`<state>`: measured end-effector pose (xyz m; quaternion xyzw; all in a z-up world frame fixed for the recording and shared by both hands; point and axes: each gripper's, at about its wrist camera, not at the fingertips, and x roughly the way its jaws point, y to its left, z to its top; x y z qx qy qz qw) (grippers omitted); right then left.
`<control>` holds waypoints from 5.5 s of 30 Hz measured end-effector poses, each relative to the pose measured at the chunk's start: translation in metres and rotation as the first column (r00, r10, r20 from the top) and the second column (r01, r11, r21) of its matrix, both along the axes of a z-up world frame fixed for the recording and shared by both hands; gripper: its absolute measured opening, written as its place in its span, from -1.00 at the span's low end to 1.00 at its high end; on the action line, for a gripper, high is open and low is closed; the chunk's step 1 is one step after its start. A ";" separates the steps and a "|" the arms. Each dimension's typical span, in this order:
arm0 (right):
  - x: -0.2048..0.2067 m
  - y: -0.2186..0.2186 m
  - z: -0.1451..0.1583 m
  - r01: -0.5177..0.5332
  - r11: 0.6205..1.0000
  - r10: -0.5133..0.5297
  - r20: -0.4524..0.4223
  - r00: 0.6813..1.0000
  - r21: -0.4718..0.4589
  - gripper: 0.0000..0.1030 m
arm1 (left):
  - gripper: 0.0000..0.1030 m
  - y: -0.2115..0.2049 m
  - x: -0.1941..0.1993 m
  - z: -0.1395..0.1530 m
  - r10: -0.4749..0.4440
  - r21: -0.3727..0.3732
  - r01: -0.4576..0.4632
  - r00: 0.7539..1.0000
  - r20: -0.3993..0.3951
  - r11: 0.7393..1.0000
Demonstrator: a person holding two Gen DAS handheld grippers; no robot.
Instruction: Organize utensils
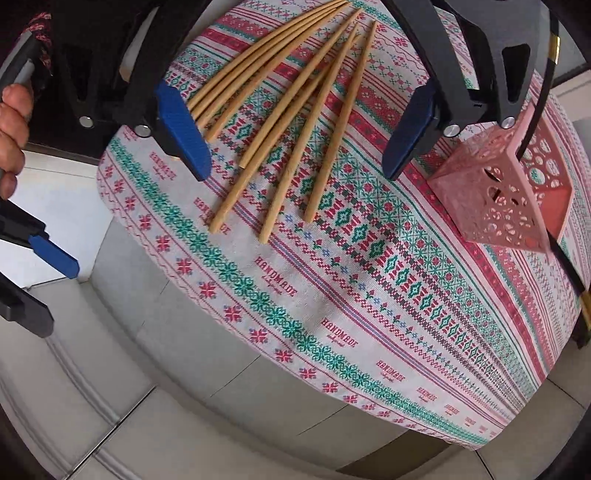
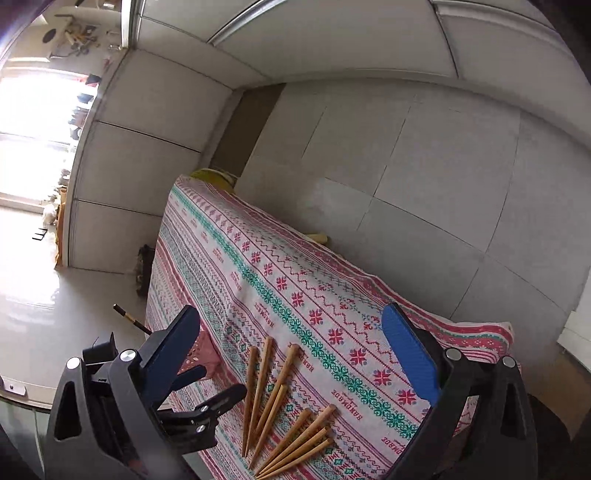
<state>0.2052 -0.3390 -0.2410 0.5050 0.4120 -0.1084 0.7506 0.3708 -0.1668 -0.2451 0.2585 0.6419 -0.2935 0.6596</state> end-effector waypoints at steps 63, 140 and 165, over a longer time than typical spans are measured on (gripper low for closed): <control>0.134 0.154 -0.041 -0.325 0.938 0.272 -0.326 0.905 -0.119 -0.68 | -0.86 0.187 -0.134 0.242 0.421 -0.643 -0.073 0.811 0.407 0.763; 0.064 0.182 0.287 -0.234 0.750 0.504 0.306 0.808 -0.618 -0.83 | -0.87 0.200 -0.066 0.328 0.613 -0.710 -0.100 0.598 0.516 0.697; 0.086 0.094 0.218 -0.177 0.838 0.368 0.294 0.882 -0.517 -0.83 | 0.31 0.253 0.215 0.012 0.632 -0.342 -0.823 0.568 -0.528 0.454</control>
